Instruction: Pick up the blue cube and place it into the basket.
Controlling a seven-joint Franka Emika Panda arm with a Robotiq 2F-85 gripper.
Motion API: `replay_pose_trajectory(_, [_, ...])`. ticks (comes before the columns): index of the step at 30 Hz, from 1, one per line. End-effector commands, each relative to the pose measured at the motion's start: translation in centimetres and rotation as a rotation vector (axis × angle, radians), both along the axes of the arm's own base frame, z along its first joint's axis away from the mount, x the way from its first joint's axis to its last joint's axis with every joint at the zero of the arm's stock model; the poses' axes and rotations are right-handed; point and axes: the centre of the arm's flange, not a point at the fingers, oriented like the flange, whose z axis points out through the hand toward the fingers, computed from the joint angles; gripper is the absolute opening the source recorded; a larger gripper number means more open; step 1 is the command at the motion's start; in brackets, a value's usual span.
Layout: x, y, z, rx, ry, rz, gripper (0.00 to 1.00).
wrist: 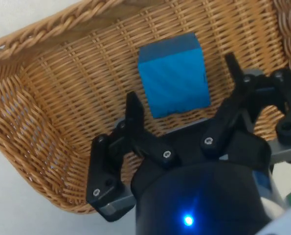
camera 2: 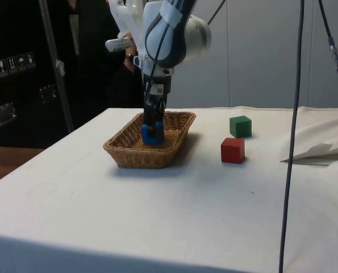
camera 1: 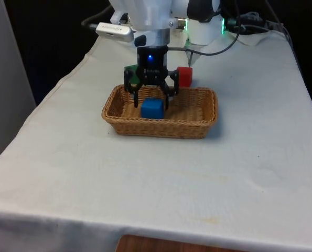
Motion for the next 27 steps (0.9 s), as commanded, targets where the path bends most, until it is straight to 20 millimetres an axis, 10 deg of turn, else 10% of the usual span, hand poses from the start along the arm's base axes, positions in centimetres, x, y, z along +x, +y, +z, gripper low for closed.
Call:
replay_pose_trajectory(1, [0.0,0.0,0.1,0.001,-0.002,0.001,0.79])
replay_pose_trajectory(4, [0.0,0.0,0.1,0.0,-0.001,0.002,1.0])
replay_pose_trajectory(27, [0.0,-0.1,1.8,0.001,-0.02,0.0,1.0])
